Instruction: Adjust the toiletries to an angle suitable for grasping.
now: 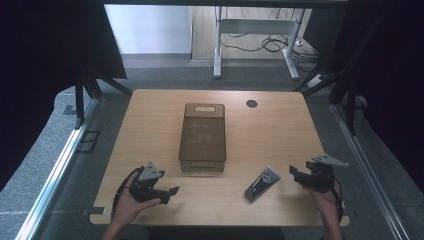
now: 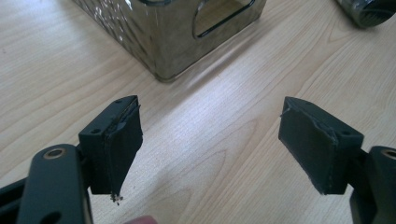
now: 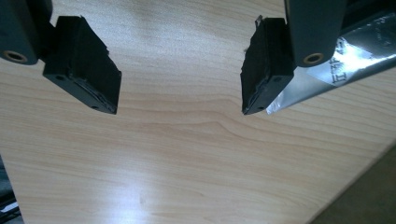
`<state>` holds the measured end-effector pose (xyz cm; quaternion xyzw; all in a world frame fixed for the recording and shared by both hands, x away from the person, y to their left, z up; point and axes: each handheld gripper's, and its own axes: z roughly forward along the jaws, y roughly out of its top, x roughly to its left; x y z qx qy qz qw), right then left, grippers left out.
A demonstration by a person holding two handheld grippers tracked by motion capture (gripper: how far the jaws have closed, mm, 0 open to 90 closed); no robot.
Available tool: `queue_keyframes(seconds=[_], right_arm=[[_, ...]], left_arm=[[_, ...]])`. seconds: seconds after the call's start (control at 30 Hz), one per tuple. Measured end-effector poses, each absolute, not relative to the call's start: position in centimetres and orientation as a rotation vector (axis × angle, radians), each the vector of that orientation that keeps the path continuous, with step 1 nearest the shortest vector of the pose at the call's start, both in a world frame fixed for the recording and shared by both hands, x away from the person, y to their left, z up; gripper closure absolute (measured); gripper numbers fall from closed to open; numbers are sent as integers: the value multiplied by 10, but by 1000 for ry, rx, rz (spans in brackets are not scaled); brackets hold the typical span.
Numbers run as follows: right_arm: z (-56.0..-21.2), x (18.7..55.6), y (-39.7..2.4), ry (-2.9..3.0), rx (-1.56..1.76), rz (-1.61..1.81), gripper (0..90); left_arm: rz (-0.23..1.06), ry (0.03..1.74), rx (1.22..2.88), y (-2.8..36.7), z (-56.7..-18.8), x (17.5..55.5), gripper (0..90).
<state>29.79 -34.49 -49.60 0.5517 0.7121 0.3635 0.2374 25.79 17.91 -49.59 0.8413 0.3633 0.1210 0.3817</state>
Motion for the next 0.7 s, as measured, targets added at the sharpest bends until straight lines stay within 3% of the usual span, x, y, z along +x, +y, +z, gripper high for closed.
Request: queue_keyframes(seconds=[0.7], right_arm=[[-492, 299, -338, 2110, 1535, 985, 517]], left_arm=[[297, 941, 2155, 178, -500, 259, 217]])
